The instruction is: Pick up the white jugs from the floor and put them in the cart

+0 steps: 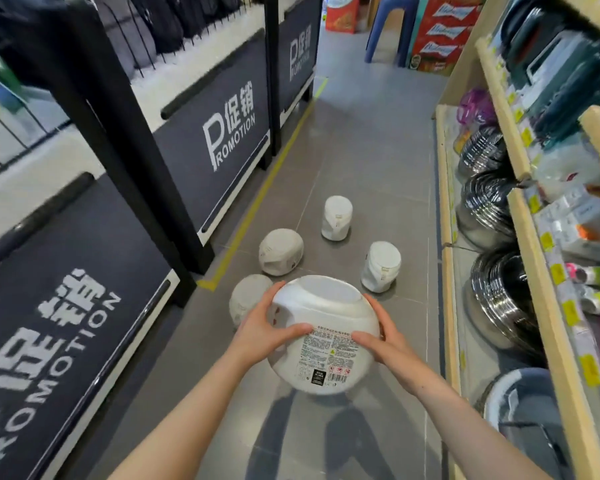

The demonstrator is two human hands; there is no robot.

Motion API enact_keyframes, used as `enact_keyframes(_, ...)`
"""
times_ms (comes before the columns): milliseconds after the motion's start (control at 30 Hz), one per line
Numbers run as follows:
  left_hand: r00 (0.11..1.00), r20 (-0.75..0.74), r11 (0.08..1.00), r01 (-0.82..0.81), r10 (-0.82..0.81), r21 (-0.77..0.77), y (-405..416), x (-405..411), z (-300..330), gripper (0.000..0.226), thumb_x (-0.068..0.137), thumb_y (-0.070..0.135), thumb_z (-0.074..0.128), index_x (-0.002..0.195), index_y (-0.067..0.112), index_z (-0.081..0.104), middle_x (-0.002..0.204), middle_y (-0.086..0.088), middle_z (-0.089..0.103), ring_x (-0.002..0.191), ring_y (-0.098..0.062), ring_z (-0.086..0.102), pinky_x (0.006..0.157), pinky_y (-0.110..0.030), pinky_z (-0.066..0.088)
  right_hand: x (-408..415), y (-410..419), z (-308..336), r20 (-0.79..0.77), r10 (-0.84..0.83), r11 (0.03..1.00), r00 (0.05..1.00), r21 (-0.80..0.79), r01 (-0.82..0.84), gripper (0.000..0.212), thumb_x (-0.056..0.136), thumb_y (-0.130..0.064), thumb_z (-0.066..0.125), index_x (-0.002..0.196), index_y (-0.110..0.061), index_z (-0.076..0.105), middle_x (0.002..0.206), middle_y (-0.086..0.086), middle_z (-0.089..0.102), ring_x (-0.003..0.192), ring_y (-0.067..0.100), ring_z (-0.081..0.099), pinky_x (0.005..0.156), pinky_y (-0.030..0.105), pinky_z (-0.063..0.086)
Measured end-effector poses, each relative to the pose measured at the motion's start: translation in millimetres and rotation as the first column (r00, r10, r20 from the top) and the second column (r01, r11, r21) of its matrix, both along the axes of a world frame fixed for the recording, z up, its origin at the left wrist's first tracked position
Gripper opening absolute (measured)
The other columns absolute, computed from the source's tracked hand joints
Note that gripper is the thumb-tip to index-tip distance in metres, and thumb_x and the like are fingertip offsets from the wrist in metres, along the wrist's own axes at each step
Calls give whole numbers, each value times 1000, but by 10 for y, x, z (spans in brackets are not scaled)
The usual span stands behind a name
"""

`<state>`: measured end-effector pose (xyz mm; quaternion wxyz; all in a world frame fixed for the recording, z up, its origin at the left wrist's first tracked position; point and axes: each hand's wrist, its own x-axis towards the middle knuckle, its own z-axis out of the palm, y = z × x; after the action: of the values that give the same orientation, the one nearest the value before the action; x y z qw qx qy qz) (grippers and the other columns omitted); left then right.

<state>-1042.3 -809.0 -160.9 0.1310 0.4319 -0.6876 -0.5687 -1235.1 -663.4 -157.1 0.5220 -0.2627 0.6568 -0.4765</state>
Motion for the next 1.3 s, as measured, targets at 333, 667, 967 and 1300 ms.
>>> enact_keyframes(333,992,-40,992,-119,118,-41,648,877,2502,91,54,59,78,133,44,34,125,20,48,114,-5,44,94,-25,33,707,326,2471,-24,142,990,990,2,-142,93,56,-47,74,137,-45,28,136,-14,47,118,7,52,100,40,46)
enact_keyframes(667,927,30,924,-370,374,-93,1736,2143,2970,91,63,52,78,138,40,28,127,13,49,116,-11,45,102,-36,34,1809,816,2939,25,369,929,929,-50,-367,78,49,-47,74,119,-53,40,120,-21,53,107,2,55,85,29,52)
enact_keyframes(967,792,30,789,-603,610,-122,2713,3565,3371,91,56,59,78,133,48,31,130,10,51,122,-15,46,106,-40,37,3159,1186,3345,-70,611,784,788,-86,-615,86,48,-50,73,126,-46,35,128,-15,49,113,6,52,85,28,48)
enact_keyframes(1300,659,-49,637,-741,750,-215,3732,5566,3762,97,55,60,78,137,44,28,133,13,49,123,-10,44,104,-33,35,5226,1671,3714,-165,753,616,637,-166,-770,94,46,-47,76,128,-41,30,122,-13,48,108,11,54,78,29,52)
